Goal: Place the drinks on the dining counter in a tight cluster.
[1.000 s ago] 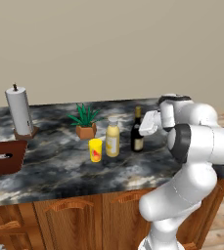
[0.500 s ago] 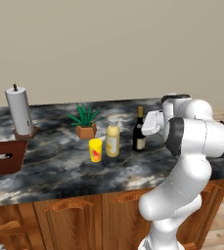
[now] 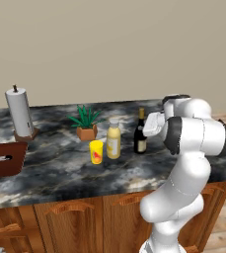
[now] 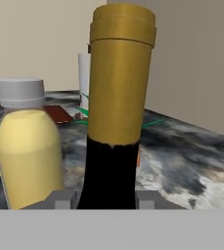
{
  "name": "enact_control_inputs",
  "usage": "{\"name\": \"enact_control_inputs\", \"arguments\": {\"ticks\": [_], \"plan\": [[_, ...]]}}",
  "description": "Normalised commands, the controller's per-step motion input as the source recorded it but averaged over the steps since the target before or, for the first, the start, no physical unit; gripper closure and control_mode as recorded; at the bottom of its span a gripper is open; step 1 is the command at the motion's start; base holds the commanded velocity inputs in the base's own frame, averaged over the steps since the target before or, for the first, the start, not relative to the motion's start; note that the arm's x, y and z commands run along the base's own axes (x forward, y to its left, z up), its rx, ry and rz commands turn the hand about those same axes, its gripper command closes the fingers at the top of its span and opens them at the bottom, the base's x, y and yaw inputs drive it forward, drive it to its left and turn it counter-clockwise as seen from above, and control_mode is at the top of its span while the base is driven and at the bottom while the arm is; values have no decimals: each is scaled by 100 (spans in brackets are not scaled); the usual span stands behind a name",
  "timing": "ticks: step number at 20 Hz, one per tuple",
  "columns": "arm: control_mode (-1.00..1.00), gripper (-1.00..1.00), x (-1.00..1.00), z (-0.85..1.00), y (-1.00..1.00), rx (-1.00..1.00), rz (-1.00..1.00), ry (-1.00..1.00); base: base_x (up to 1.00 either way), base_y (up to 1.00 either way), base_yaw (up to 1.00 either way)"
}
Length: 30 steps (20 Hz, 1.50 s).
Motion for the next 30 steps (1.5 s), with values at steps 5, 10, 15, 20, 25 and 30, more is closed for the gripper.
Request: {"name": "enact_control_inputs", "arguments": {"ticks": [5,10,15,20,25,30], "plan": [[-100,100,0,-3,6,0,0,0,0,0,0],[-100,-100,0,0,0,0,0,0,0,0,0],[-100,-100,-1,0,0,0,0,0,0,0,0],[-100,-100,-13,-1,0,0,-3,6,0,0,0],[-100,-100,-26,0,-8,0,-10,4,0,0,0],[-100,-100,-49,0,-39,1,-13,-1,0,0,0]]}}
